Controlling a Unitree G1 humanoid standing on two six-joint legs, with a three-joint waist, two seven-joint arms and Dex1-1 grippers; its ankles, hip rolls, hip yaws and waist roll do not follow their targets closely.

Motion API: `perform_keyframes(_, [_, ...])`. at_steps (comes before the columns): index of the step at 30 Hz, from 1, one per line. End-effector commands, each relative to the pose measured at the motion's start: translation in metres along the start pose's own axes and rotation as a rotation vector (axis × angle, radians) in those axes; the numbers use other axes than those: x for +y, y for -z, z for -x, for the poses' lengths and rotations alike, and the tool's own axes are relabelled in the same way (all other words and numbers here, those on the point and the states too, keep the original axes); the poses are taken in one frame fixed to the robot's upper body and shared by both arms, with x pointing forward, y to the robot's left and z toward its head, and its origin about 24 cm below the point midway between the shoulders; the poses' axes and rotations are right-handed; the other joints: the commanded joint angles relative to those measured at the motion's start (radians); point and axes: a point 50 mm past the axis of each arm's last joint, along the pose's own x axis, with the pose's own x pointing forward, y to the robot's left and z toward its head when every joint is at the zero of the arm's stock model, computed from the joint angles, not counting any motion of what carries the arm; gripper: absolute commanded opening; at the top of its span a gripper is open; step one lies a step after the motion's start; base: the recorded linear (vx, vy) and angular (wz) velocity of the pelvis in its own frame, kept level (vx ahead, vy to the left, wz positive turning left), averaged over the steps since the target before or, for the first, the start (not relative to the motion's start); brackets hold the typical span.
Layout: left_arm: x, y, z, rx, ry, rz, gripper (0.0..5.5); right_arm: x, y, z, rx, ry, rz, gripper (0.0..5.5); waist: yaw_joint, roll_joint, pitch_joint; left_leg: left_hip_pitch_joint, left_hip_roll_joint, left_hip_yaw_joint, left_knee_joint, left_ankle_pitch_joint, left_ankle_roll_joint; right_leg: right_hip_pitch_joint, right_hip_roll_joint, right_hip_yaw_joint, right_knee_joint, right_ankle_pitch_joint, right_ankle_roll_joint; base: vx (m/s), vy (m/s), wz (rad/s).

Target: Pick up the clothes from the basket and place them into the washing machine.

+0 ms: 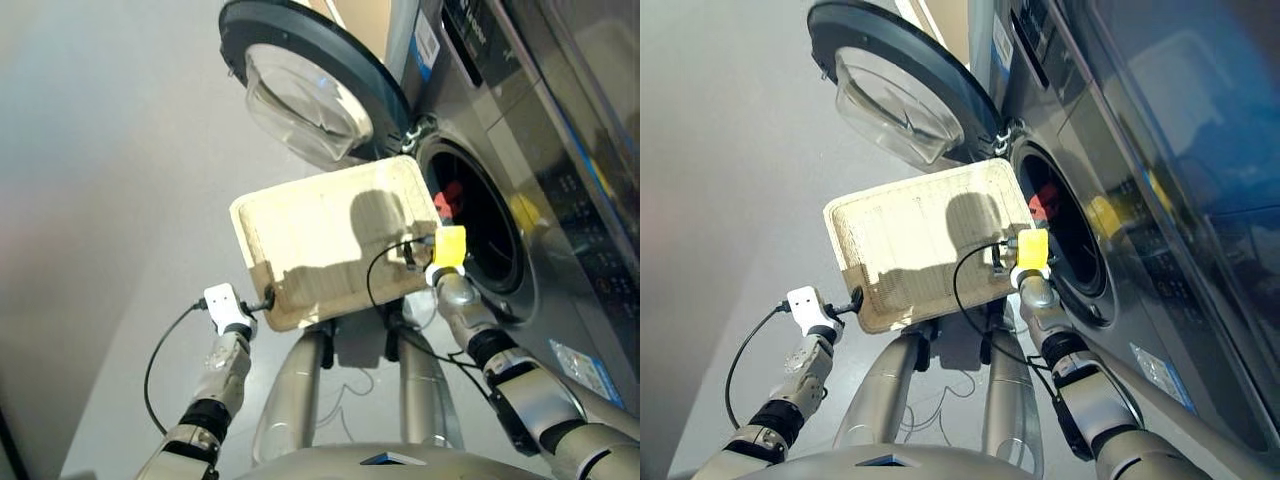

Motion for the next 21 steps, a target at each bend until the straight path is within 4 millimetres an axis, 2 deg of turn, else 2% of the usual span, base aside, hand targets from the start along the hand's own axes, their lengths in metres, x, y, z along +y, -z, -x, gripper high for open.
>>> perform_keyframes(1, [0.014,0.014,0.006,0.049,-0.047,-0.121,5.50,-0.001,0.034,0.015,0.079,0.009,0.024,5.50,-0.007,-0.028,-0.029,0.047,-0.036,0.028,-0.081,0.067,-0.020,0.133,0.011,-0.040,-0.159,0.070,0.054,0.000,0.000,0.000])
perform_keyframes(6, [0.021,0.036,0.016,0.145,-0.067,-0.178,5.50,-0.007,0.086,0.043,0.261,0.039,0.018,5.50,-0.022,-0.045,-0.042,0.202,-0.031,0.028,-0.167,0.088,-0.032,0.288,0.024,-0.051,-0.230,0.075,0.066,0.065,0.021,0.049])
perform_keyframes(11, [0.030,0.058,0.028,0.252,-0.058,-0.260,5.50,-0.013,0.129,0.074,0.433,0.069,-0.002,5.50,-0.034,-0.048,-0.069,0.331,-0.029,0.040,-0.250,0.102,-0.036,0.403,0.040,-0.043,-0.284,0.083,0.077,0.055,0.040,-0.058])
perform_keyframes(18, [0.039,0.086,0.050,0.378,-0.071,-0.269,5.50,-0.015,0.164,0.109,0.581,0.093,-0.037,5.50,-0.045,-0.051,-0.125,0.467,-0.019,0.063,-0.325,0.105,-0.042,0.522,0.053,-0.025,-0.349,0.091,0.089,0.069,0.034,-0.087])
perform_keyframes(21, [0.040,0.092,0.055,0.410,-0.073,-0.280,5.50,-0.016,0.171,0.117,0.610,0.097,-0.042,5.50,-0.049,-0.050,-0.136,0.496,-0.017,0.072,-0.329,0.100,-0.042,0.549,0.055,-0.021,-0.352,0.087,0.089,0.017,0.008,-0.015])
